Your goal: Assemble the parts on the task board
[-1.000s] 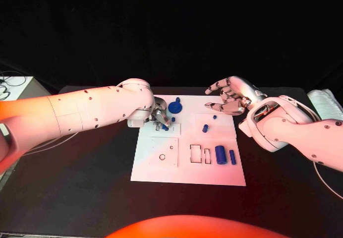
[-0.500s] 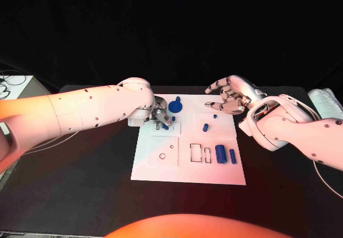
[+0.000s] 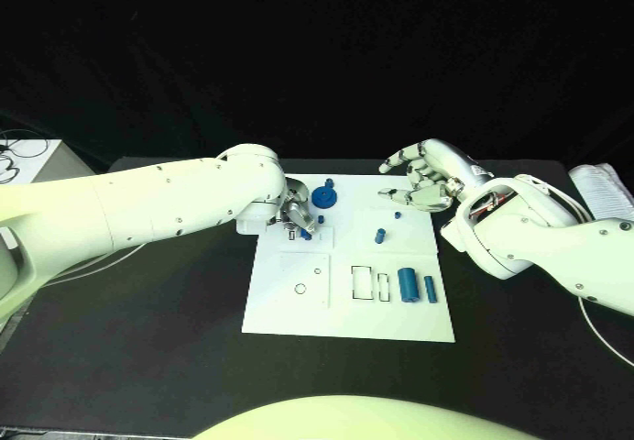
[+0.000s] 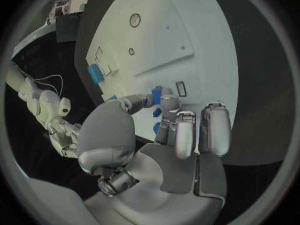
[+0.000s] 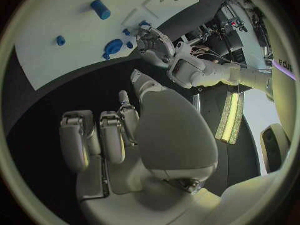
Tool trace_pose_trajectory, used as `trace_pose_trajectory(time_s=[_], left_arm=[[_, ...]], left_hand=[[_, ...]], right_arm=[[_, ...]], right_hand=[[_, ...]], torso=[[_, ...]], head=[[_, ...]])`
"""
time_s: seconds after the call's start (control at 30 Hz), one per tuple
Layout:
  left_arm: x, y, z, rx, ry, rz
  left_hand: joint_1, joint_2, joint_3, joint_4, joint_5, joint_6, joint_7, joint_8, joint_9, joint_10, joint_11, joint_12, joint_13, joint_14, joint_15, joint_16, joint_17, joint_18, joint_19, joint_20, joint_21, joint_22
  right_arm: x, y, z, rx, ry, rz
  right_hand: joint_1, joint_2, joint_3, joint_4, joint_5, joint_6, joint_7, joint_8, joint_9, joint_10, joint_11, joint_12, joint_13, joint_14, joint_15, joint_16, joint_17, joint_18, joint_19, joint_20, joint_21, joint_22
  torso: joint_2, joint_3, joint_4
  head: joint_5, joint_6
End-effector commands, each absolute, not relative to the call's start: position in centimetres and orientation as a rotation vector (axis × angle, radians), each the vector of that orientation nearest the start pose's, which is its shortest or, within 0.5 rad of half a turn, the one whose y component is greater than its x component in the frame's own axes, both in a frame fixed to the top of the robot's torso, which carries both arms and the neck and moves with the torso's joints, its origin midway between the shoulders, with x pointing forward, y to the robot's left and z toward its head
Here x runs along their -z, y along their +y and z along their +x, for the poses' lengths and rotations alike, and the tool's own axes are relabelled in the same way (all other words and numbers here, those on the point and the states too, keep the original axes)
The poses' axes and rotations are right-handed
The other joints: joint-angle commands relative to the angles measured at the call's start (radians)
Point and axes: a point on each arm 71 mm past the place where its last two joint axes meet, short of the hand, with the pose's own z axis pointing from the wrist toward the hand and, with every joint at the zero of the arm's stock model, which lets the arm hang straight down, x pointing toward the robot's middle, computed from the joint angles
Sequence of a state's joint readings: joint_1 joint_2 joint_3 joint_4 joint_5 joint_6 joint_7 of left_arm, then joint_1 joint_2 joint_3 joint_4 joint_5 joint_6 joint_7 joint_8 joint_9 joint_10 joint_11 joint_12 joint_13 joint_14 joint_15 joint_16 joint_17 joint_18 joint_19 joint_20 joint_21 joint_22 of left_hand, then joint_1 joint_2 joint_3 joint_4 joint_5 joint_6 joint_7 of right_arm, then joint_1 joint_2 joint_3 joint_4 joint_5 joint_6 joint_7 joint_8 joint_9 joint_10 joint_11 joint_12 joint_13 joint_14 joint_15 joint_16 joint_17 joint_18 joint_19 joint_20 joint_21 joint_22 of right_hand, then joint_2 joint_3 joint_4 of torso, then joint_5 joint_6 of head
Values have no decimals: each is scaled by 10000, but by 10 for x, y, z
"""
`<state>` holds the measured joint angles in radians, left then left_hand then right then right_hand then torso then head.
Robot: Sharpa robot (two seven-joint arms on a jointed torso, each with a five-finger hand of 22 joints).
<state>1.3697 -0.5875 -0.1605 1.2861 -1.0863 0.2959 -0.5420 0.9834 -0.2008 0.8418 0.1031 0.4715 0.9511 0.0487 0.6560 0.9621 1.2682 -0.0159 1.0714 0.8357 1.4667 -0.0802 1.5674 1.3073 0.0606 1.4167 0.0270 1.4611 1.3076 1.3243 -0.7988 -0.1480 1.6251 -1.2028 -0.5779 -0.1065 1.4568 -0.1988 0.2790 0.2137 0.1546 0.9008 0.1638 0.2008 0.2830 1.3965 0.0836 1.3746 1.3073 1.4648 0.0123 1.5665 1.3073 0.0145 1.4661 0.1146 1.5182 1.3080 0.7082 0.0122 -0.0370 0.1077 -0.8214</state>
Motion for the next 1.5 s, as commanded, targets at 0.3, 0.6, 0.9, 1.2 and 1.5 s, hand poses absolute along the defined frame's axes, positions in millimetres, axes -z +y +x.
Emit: trace_pose_trajectory(time_s=[0.3, 0.6, 0.9, 1.2, 1.5], left_arm=[[212, 154, 517, 2814, 24444, 685], [212, 151, 515, 2980, 24545, 704], [212, 151, 514, 2999, 24571, 725], [212, 153, 515, 2862, 24636, 845], [213, 156, 516, 2660, 24808, 943]], left_hand=[[249, 103, 1560, -1583, 19, -2, -66, -31, 31, 65, -153, 49, 24, 1041, -51, 34, 2635, -112, 69, 11, 43, 872], [252, 98, 1561, -1583, 21, 2, -68, -33, 35, 64, -155, 39, 13, 1041, -52, 34, 2635, -111, 69, 9, 44, 871], [252, 98, 1561, -1583, 21, 2, -68, -33, 35, 64, -155, 39, 13, 1041, -52, 34, 2635, -111, 69, 9, 44, 871], [252, 98, 1561, -1583, 21, 2, -68, -33, 35, 64, -155, 39, 13, 1041, -52, 34, 2635, -111, 69, 9, 44, 871], [241, 100, 1553, -1553, 15, 6, -65, -43, 45, 56, -152, 5, -26, 1041, -53, 34, 2635, -94, 18, 6, 7, 810]], right_arm=[[145, -158, 474, -8486, 15052, 480], [145, -158, 474, -8486, 15060, 476], [146, -158, 474, -8486, 15063, 474], [146, -158, 474, -8485, 15068, 473], [146, -158, 474, -8488, 15084, 477]], right_hand=[[-116, 5, 67, 12, 32, 16, 32, -57, -16, -39, -19, -54, 594, 1047, -35, 21, 2584, -3, 752, -20, -31, 2285], [-116, 5, 67, 12, 32, 16, 32, -57, -16, -39, -19, -54, 594, 1047, -35, 21, 2584, -3, 752, -20, -31, 2285], [-116, 5, 67, 12, 32, 16, 32, -57, -16, -39, -19, -54, 594, 1047, -35, 21, 2584, -3, 752, -20, -31, 2285], [-163, -18, 124, 17, 37, 21, 29, -58, -30, -30, -22, -46, 600, 1052, -38, 29, 2601, -5, 758, -22, -22, 2292], [-163, -18, 124, 17, 37, 21, 29, -58, -30, -30, -22, -46, 600, 1052, -38, 29, 2601, -5, 758, -22, -22, 2292]], torso=[[-1, 1, -2], [0, 4, -3], [-4, 3, -1], [2, 3, -4], [0, 6, -2]], head=[[-7, -1], [-2, 8], [-1, 2], [-12, 3], [-14, -19]])
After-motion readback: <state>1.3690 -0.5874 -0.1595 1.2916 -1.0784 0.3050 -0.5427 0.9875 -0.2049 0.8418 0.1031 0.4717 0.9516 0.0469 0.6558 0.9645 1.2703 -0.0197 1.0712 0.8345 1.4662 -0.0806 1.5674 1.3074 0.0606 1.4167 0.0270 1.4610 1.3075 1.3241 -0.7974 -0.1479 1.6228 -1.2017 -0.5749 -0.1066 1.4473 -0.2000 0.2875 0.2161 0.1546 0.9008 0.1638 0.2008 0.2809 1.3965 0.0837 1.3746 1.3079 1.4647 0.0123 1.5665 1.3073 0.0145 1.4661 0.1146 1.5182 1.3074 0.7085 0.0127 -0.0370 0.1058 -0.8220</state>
